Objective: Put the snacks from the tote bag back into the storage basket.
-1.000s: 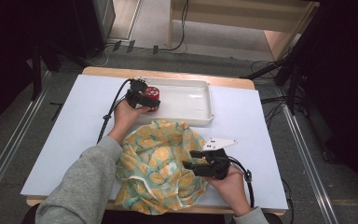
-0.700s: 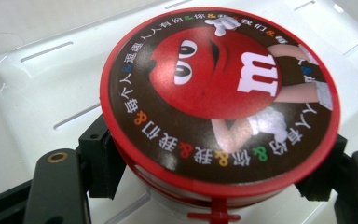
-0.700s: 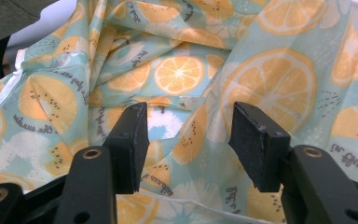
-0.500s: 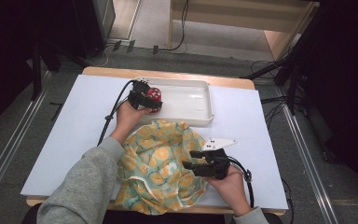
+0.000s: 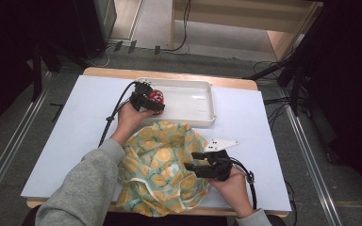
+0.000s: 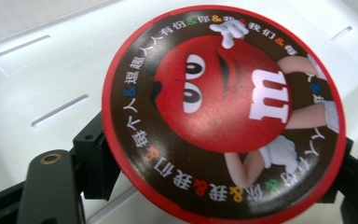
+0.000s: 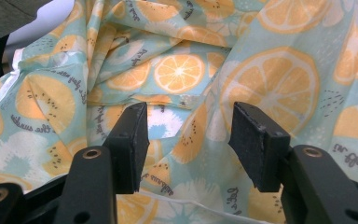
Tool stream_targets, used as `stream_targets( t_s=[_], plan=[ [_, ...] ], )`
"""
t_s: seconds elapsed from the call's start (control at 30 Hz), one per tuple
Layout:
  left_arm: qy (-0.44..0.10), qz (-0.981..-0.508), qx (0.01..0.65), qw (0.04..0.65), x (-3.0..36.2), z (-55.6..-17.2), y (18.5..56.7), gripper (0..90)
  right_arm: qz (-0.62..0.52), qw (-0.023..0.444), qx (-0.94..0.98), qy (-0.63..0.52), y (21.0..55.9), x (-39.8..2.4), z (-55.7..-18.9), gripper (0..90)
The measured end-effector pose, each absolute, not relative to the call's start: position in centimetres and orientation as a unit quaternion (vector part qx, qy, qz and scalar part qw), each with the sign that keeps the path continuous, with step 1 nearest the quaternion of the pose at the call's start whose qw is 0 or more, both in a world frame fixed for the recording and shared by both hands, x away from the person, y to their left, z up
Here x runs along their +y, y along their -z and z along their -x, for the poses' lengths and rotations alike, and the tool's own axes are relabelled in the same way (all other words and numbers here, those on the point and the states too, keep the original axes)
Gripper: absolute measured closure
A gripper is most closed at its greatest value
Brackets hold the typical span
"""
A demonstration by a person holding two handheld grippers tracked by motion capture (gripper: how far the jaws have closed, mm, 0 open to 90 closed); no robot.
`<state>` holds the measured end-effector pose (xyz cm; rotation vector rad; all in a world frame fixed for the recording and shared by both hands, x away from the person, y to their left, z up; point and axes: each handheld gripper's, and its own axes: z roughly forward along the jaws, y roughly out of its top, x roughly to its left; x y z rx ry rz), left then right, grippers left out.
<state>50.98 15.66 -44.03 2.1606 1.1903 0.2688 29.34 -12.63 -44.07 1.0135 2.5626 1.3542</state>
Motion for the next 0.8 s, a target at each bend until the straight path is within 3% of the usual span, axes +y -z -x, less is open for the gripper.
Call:
stream_targets(
  t_s=[0.43, 0.8],
  plan=[
    [-0.077, -0.826, 0.452, 0.328, 15.8, -51.0, 44.3, 14.5, -0.328, 0.036, 0.834, -0.441, 44.1, -12.7, -29.4, 48.4],
    [-0.08, -0.832, 0.44, 0.328, 16.5, -50.1, 43.8, 15.1, -0.328, 0.037, 0.833, -0.444, 44.0, -12.7, -29.3, 48.4]
  ],
)
